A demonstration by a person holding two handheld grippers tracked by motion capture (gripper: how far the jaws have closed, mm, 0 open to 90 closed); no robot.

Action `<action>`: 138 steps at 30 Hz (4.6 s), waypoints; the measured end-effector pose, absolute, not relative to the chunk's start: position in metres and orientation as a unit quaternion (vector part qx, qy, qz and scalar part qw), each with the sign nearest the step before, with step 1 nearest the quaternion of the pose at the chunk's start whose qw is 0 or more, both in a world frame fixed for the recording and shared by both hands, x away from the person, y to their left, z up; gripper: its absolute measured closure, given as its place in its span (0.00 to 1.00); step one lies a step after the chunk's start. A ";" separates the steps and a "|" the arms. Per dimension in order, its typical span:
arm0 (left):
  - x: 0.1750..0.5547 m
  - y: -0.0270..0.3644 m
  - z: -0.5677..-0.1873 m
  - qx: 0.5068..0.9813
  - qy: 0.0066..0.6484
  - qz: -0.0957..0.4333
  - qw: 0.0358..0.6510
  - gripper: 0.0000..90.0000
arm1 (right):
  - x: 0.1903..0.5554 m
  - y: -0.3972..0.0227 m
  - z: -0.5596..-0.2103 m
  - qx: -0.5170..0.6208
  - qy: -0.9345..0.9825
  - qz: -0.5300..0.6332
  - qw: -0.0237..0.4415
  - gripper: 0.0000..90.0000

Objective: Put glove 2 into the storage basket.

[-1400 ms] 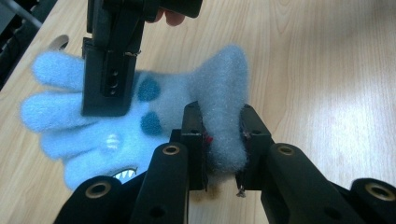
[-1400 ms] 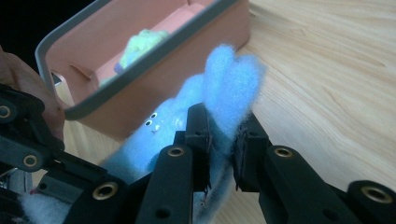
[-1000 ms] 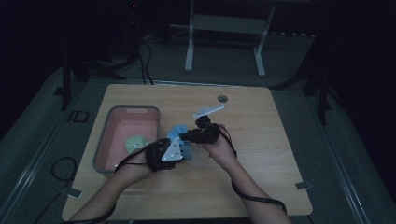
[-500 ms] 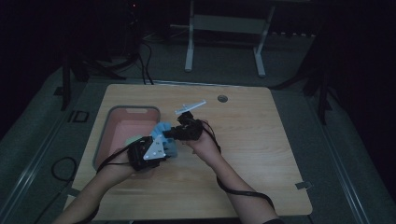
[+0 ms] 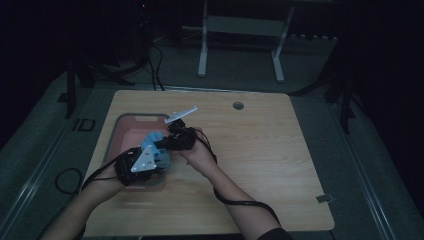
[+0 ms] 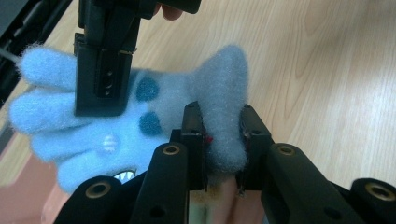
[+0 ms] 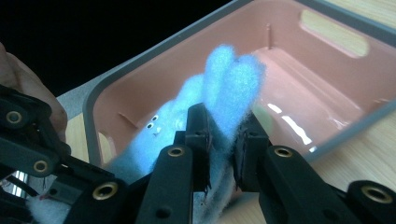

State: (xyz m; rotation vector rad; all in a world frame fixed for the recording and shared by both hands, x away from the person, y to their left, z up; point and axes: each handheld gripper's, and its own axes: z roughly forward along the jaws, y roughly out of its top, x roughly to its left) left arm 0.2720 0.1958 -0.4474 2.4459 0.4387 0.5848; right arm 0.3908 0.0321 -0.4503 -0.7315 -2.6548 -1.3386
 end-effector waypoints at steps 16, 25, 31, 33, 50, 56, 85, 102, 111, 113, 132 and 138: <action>0.285 0.221 -0.476 0.921 0.199 0.195 0.273 0.86 | 0.401 0.069 -0.479 -0.249 -0.868 -0.424 0.062 0.87; 0.295 0.221 -0.491 0.929 0.213 0.170 0.252 0.85 | 0.405 0.078 -0.495 -0.260 -0.882 -0.390 0.045 0.87; 0.299 0.220 -0.491 0.931 0.220 0.156 0.247 0.77 | 0.407 0.081 -0.495 -0.260 -0.887 -0.379 0.042 0.82; 0.299 0.219 -0.491 0.930 0.228 0.153 0.244 0.74 | 0.407 0.081 -0.495 -0.261 -0.886 -0.381 0.043 0.78; 0.294 0.218 -0.464 0.876 0.313 0.182 0.319 0.07 | 0.409 0.049 -0.461 -0.247 -0.870 -0.425 0.035 0.22; 0.293 0.201 -0.465 0.870 0.305 0.180 0.342 0.03 | 0.401 0.029 -0.458 -0.232 -0.879 -0.417 0.029 0.20; 0.283 0.115 -0.473 0.884 0.223 0.117 0.395 0.03 | 0.381 -0.069 -0.480 -0.246 -0.874 -0.418 0.015 0.20; 0.274 0.072 -0.483 0.891 0.176 0.101 0.405 0.03 | 0.366 -0.123 -0.498 -0.259 -0.872 -0.414 0.021 0.19; 0.272 0.053 -0.496 0.897 0.158 0.088 0.404 0.03 | 0.360 -0.153 -0.515 -0.271 -0.870 -0.412 0.014 0.18; 0.272 0.050 -0.499 0.900 0.151 0.085 0.401 0.03 | 0.361 -0.159 -0.520 -0.280 -0.870 -0.405 0.008 0.18; 0.270 0.030 -0.540 0.902 0.129 0.071 0.405 0.03 | 0.351 -0.196 -0.542 -0.289 -0.872 -0.393 -0.033 0.16; 0.269 0.031 -0.551 0.899 0.137 0.059 0.411 0.03 | 0.347 -0.208 -0.546 -0.294 -0.866 -0.402 -0.036 0.16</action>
